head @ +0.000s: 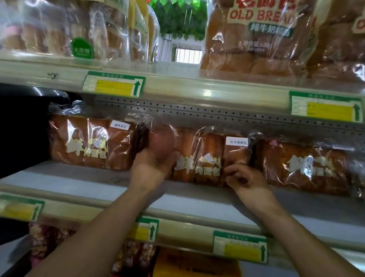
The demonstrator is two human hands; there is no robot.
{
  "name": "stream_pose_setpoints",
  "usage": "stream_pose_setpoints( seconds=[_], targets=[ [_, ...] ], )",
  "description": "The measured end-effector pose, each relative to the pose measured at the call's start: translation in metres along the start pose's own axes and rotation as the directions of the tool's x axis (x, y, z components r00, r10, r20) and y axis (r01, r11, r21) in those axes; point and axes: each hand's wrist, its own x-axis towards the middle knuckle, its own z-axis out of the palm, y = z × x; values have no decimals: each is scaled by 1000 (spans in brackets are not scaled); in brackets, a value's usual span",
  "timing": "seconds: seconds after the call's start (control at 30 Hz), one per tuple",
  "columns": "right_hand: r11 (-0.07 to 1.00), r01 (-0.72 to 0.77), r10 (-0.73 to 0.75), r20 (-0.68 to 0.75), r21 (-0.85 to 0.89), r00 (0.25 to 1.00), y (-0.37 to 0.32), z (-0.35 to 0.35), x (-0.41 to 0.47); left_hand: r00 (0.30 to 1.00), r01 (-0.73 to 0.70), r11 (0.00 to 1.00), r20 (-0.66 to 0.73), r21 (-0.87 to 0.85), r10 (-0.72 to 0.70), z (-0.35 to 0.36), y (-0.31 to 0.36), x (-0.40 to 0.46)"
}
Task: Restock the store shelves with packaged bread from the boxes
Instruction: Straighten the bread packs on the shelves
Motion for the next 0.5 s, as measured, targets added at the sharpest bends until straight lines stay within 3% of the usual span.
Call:
stream_pose_setpoints(
  seconds=[0.17,0.33,0.5],
  targets=[
    [1000,-23,24,25,-17,999,-3,-1,-3,997,41,996,69,-75,-36,0,5,-4],
    [987,-158,155,123,13,980,-9,-26,-23,998,19,997,55,-76,-15,-5,6,-7],
    [968,-155,166,41,-197,985,14,-86,-50,989,-136,975,81,176,124,12,22,-15]
  ],
)
